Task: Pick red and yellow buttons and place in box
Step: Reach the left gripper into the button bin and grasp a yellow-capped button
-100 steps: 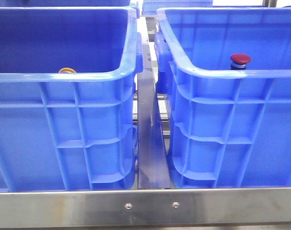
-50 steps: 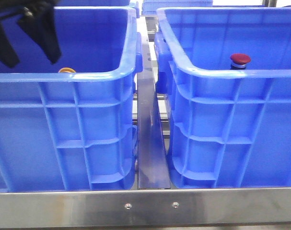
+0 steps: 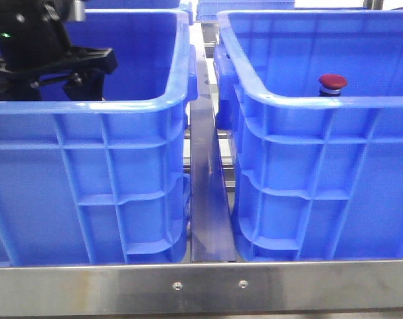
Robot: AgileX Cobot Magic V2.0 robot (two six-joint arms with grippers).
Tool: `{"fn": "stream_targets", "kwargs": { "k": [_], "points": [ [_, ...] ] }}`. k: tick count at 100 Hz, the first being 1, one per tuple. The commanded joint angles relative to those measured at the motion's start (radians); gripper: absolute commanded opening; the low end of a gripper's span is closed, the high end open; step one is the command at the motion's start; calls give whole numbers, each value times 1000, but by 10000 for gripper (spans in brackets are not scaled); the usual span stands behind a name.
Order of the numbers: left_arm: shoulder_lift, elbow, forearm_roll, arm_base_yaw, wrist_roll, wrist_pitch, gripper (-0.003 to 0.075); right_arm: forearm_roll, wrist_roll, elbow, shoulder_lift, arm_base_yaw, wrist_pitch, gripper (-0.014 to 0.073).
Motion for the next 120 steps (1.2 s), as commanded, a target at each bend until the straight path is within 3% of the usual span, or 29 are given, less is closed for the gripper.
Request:
{"fn": "stream_targets", "kwargs": {
  "k": [1, 25, 49, 59, 82, 120],
  "points": [
    [-27, -47, -4, 1, -5, -56, 491, 15, -6, -27, -2, -6, -48, 472],
    [-2, -59, 2, 1, -5, -76, 466, 15, -6, -27, -2, -6, -49, 472],
    [-2, -61, 11, 1, -5, -82, 181, 15, -6, -27, -2, -6, -62, 472],
    [-2, -61, 11, 1, -5, -86, 102, 15, -6, -27, -2, -6, -62, 472],
    [-53, -59, 45, -25, 0, -80, 81, 15, -6, -27, -2, -6, -62, 472],
    [-326, 31, 37, -84, 4, -130, 81, 15, -6, -27, -2, -6, -62, 472]
  ]
}}
